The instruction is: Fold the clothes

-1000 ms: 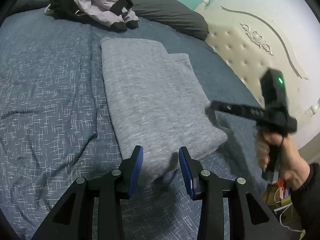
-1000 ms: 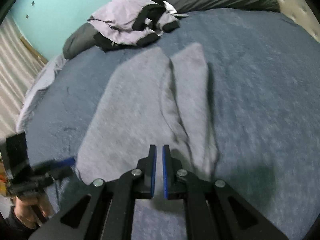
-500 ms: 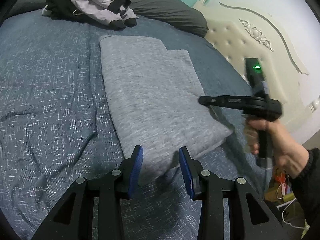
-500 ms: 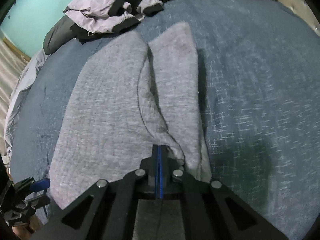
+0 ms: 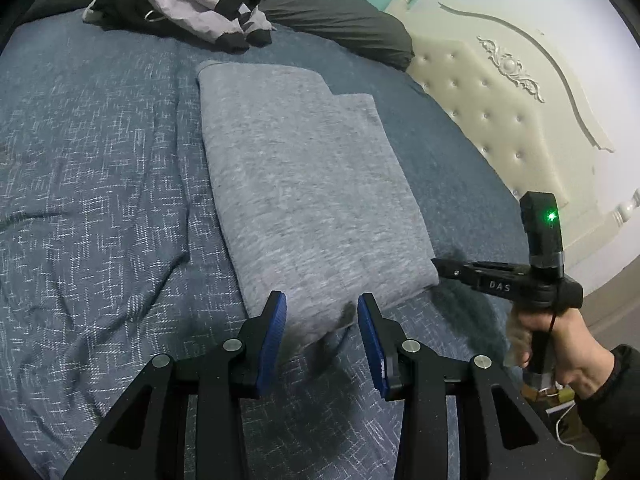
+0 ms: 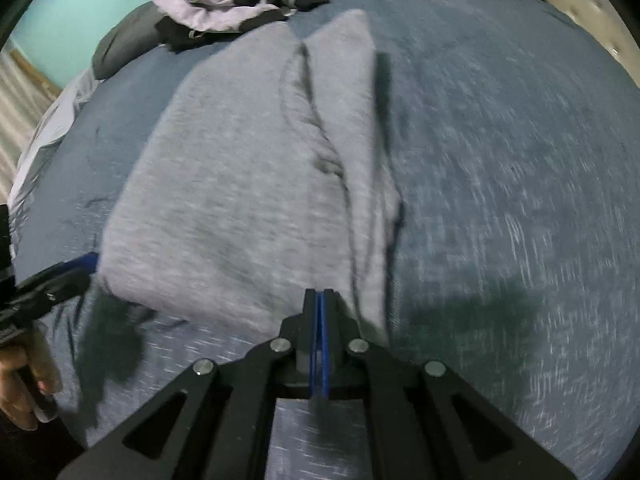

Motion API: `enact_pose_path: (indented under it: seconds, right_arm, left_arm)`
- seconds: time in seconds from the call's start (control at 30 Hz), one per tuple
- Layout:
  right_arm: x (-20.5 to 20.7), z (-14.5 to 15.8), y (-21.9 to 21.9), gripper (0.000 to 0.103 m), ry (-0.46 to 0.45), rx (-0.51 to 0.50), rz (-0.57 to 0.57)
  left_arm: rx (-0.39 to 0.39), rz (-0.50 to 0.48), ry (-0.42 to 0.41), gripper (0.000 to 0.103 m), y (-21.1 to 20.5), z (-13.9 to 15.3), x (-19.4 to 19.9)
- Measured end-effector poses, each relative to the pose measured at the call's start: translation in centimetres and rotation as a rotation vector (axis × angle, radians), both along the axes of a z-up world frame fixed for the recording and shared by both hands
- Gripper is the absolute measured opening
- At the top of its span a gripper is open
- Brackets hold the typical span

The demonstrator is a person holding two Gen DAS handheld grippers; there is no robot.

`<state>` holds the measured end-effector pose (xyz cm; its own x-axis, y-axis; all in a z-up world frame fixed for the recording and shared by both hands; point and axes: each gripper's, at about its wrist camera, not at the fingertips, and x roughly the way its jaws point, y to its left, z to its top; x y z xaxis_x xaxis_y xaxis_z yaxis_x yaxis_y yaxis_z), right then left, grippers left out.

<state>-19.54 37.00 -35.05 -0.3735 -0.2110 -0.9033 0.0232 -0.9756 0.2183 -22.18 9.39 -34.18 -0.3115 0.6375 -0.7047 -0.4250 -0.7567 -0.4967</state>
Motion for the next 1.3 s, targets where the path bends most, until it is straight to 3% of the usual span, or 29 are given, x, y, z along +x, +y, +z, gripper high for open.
enact_pose_path:
  seconds: [0.23, 0.33, 0.6, 0.9, 1.03, 1.17, 1.3]
  right_arm:
    - [-0.4, 3.5, 0.0, 0.0, 0.091, -0.064, -0.053]
    - [-0.9, 3.0, -1.7, 0.0, 0.072, -0.125, -0.014]
    - [-1.1, -0.8, -0.8, 0.0, 0.01, -0.098, -0.027]
    - [-3.9, 3.0, -0.5, 0.0, 0.127, -0.121, -0.003]
    - [-6.4, 2.1, -1.5, 0.0, 0.087, -0.096, 0.006]
    - [-6.2, 0.3, -0.8, 0.0, 0.026, -0.041, 0.005]
    - [-6.5, 1.2, -0.8, 0.0, 0.052, -0.025, -0.004]
  left_arm:
    - [0.001, 0.005, 0.004, 0.04, -0.4, 0.1, -0.2]
    - [-0.003, 0.001, -0.009, 0.04, -0.5, -0.4, -0.3]
    - [0.005, 0.003, -0.035, 0.04, -0.8, -1.0, -0.8]
    - [-0.001, 0.008, -0.025, 0.04, -1.1, -1.0, -0.6]
    - [-0.003, 0.005, -0.025, 0.04, -1.0, -1.1, -0.6]
    - [0.004, 0.002, -0.02, 0.04, -1.1, -0.9, -0.7]
    - [-0.002, 0.002, -0.019, 0.04, -1.0, -1.0, -0.9]
